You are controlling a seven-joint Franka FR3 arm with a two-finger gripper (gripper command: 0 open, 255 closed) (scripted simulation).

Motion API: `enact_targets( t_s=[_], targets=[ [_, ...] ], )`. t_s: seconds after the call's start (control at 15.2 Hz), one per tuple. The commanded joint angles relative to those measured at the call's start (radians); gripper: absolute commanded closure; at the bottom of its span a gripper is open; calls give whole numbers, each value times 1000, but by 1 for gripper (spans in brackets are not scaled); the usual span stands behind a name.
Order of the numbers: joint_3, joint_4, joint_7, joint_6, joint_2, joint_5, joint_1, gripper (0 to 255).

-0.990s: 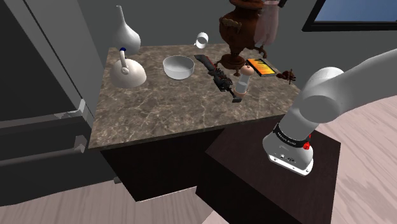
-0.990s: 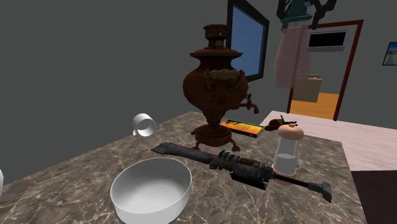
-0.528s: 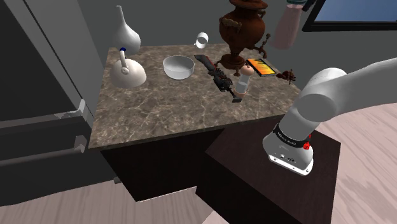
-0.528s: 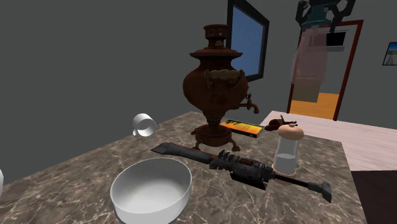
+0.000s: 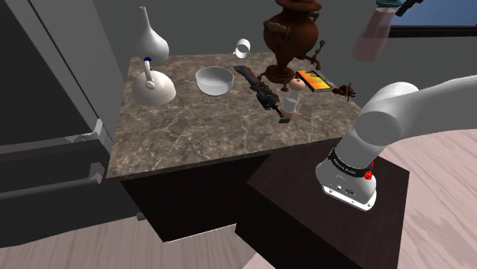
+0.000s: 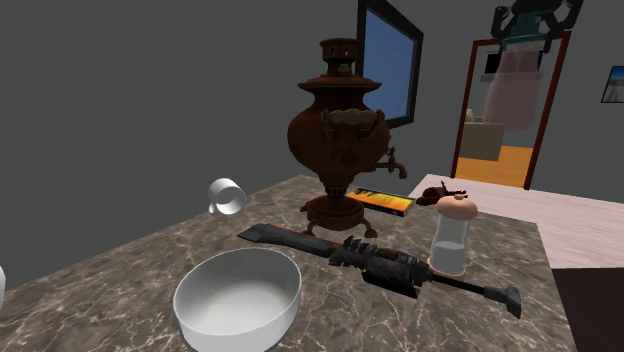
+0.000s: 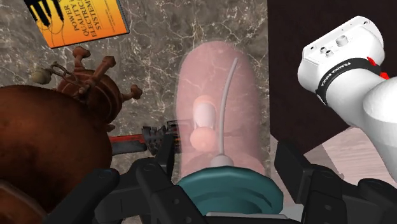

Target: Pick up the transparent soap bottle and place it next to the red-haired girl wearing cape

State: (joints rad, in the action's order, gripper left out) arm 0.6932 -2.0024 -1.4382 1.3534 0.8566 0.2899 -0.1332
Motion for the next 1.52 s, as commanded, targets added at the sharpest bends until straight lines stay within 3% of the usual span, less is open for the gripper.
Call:
enact_targets(
  t_s=[0.0,0.53,1.45],
  targets=[
    [31,18,-47,-29,20,31,-15,255],
    [166,160,-231,-127,36,140,-20,255],
    [211,-63,-220,14,129,207,-72,255]
  ],
)
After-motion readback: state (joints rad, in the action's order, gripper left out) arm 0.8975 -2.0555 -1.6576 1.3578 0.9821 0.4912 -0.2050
